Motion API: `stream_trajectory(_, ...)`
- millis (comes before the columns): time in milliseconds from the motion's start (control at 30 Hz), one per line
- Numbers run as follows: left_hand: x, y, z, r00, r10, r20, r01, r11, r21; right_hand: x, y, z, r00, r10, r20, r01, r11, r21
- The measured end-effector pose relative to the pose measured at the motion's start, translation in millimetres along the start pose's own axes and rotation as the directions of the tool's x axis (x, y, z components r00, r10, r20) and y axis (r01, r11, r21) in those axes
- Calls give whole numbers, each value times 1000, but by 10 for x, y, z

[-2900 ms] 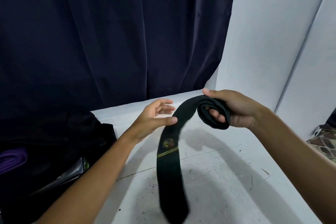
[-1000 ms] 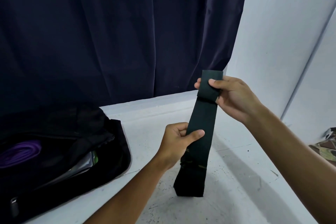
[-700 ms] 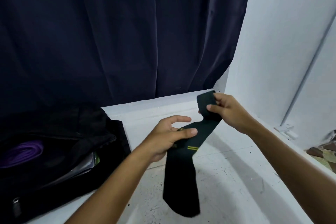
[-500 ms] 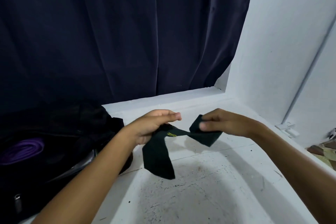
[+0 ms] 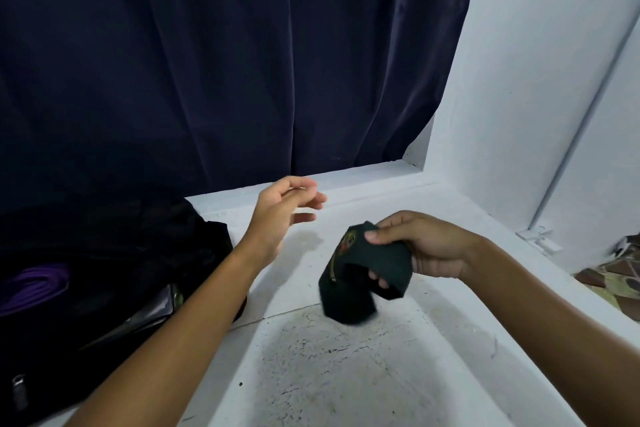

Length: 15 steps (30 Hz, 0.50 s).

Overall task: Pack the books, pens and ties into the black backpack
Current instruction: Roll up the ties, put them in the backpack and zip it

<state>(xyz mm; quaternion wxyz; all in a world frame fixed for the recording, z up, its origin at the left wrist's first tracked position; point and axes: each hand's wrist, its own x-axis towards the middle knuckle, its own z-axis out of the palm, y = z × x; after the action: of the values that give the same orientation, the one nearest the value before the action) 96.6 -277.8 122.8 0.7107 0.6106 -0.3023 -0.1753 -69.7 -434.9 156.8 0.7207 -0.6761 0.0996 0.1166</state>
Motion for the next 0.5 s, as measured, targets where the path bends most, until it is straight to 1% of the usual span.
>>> stream_trajectory(33,-68,-36,17,998,30,47,-28,999,-42,1,-5,3,1000,-12,-28,14,997,70)
stream_trajectory(100,-195,-138,82,980,54,194,-43,997,-64,23,-21,17,997,-33,-64,45,982,184)
stream_trajectory(133,-250,-193,135,964,39,263,-16,996,-88,46,-29,26,996,-43,-78,61,968,242)
stream_trajectory(167,-298,-244,196,947,9,322,39,989,-141,61,-40,42,994,-57,-90,82,951,299)
stream_trajectory(233,-379,-320,306,923,-50,382,186,927,-326,93,-66,73,989,-106,-104,138,912,386)
stream_trajectory(267,-421,-347,354,919,-71,388,235,888,-394,106,-85,86,985,-132,-113,168,895,413)
stream_trajectory(300,-466,-372,394,921,-92,377,256,875,-411,110,-104,102,981,-153,-121,191,879,436)
stream_trajectory(400,-548,-412,478,950,-145,277,228,927,-299,109,-151,122,970,-180,-161,239,817,525)
stream_trajectory(500,-567,-429,489,958,-186,217,241,934,-263,84,-177,121,961,-200,-191,276,751,600)
